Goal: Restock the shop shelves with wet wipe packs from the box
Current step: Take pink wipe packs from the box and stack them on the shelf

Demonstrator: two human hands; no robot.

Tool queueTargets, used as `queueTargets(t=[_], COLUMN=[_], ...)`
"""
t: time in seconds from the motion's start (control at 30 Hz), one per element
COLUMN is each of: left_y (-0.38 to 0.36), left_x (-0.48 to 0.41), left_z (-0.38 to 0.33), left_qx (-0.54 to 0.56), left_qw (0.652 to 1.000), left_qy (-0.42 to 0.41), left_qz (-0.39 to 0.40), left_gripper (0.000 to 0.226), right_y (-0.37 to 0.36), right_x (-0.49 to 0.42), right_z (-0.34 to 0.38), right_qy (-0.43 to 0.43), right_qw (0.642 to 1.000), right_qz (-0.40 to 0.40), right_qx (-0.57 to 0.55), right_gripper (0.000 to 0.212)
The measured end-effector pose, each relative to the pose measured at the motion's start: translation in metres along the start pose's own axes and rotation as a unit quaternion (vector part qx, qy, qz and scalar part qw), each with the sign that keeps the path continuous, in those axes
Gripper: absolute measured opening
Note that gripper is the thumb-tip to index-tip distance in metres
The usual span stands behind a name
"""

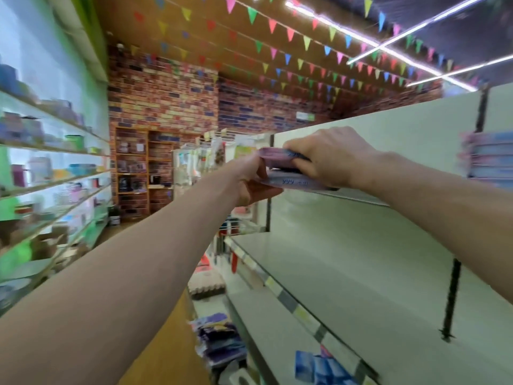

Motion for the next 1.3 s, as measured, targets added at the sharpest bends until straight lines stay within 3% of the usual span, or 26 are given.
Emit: queueTargets(t=[0.37,0.5,0.83,1.1,1.3], left_y=[-0.131,-0.167,-0.243,-0.31,-0.354], left_x=[-0.067,-0.091,-0.147,-0.148,-0.148], left_z=[0.004,0.006,-0.001,-0.013,-0.014], left_qx=[0.082,0.113,0.142,0.173,0.16], left_qw=[0.988,0.975,0.938,0.905,0.903], left_qy=[-0.004,0.003,0.008,0.014,0.01], left_qz=[0.133,0.19,0.314,0.388,0.398], left_gripper=[0.046,0.038,0.043,0.015,0.011], right_y=[-0.012,-0.019,-0.024,-0.011,-0.012], right_x=[0.002,0.0,-0.017,-0.01,0.002], right_z=[-0.117,-0.147,-0.209,-0.262,-0.3], right_qy=[-0.07,-0.101,-0.183,-0.226,-0.235], right_qw=[0.985,0.972,0.931,0.892,0.88], right_qz=[0.019,0.041,0.074,0.102,0.113], right_qx=[0.157,0.208,0.306,0.379,0.398], right_gripper=[0.03,0.031,0.03,0.029,0.029])
Point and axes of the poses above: each hand's wrist, its own x-axis away from the middle knuckle, its own y-axis out of the back of the hand, z = x × y, the point moved 4 cm from there along -x, towards the middle knuckle, and after that the axes turned 13 degrees about -y, right-handed, at the moved point
